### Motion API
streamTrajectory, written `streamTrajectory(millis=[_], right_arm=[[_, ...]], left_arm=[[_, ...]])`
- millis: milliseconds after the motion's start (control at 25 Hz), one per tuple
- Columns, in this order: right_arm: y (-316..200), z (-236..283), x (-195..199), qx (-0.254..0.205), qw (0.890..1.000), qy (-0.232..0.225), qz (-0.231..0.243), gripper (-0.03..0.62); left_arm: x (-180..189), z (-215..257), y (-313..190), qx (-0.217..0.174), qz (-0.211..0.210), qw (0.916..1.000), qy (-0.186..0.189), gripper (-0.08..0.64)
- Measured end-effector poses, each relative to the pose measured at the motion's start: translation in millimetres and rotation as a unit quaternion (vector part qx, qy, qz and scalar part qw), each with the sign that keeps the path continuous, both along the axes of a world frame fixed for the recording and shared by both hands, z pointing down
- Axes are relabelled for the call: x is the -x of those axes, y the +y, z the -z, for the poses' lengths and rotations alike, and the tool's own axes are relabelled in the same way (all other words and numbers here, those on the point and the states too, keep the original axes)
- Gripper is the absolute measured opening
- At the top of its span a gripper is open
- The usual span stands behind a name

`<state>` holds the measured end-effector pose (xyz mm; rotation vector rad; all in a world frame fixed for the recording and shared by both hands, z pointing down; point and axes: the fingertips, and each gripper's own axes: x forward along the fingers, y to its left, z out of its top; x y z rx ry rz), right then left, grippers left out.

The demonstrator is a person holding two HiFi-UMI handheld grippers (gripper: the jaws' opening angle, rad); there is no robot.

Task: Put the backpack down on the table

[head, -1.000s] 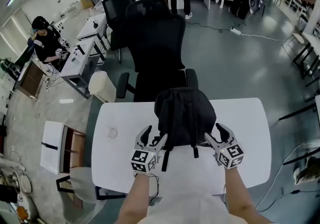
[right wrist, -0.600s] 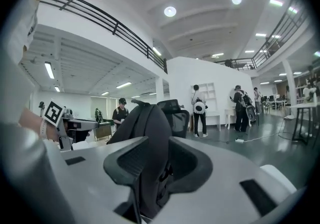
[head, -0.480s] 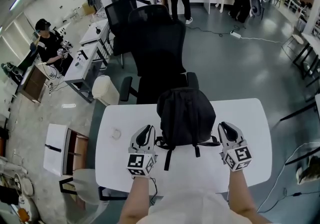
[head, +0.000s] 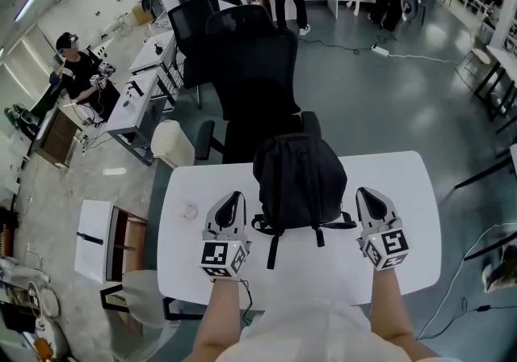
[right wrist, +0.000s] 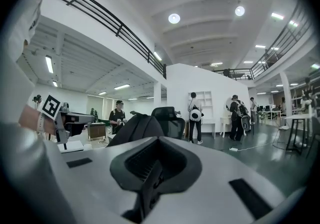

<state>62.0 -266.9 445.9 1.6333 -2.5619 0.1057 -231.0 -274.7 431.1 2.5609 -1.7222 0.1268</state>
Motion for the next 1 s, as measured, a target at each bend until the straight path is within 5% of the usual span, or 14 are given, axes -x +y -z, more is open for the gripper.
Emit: streamTrajectory(millis=[1000], right_arm=[[-2.5, -2.0, 1.7, 0.002, 1.0, 0.005, 0.004, 0.017]], left_arm=[[-6.9, -1.9, 1.0, 0.0, -0.016, 0.9998, -0.01, 0.034]])
